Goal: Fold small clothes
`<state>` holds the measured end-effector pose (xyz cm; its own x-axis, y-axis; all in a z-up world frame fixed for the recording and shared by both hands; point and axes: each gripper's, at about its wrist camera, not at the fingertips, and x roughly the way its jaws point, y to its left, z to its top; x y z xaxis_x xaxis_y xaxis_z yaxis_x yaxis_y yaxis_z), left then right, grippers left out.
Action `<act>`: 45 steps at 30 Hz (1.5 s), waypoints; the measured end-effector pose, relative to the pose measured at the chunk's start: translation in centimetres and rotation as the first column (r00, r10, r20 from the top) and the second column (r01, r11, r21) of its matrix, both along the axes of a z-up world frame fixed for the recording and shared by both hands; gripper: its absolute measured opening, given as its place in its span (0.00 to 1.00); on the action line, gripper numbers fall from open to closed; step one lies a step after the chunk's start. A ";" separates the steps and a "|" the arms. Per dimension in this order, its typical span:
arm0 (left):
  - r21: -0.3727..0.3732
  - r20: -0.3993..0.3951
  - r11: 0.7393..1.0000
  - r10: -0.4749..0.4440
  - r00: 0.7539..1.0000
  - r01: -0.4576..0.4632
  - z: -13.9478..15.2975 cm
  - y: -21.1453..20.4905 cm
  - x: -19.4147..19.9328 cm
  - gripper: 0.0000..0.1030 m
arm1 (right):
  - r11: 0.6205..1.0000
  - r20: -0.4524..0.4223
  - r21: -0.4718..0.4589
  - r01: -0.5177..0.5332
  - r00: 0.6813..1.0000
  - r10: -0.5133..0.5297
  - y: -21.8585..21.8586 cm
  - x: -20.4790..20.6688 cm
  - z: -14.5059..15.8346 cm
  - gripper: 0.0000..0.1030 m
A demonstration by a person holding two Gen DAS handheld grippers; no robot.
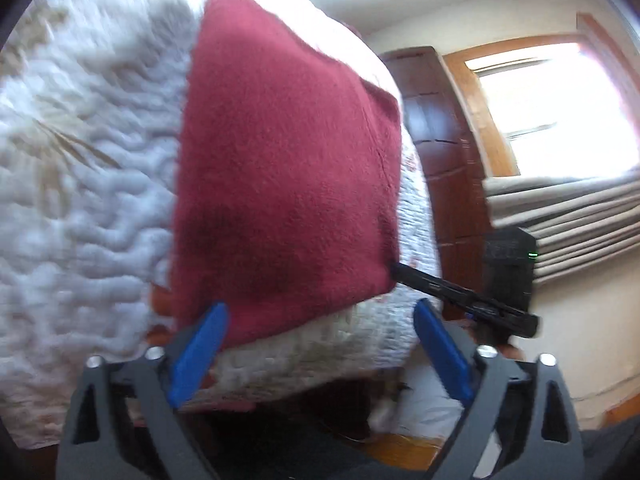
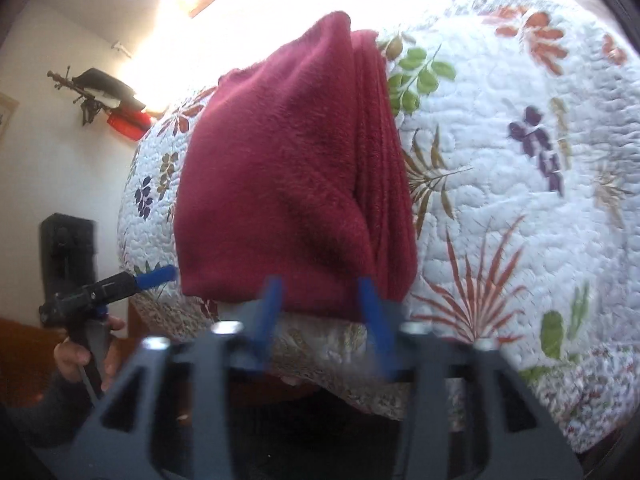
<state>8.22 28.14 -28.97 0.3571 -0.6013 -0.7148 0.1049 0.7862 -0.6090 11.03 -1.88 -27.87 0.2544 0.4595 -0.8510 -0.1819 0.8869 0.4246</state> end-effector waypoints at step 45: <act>0.424 0.363 0.815 0.246 0.898 -0.395 23.6 -6.9 -23.7 0.96 | 0.938 0.483 -0.313 0.150 0.875 0.021 2.6 -21.0 21.9 0.97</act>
<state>-15.51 21.26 -5.32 0.6954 -0.0277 -0.7180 -0.0992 0.9860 -0.1341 -9.95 0.68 -5.96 0.6825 0.1416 -0.7170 -0.2216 0.9750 -0.0184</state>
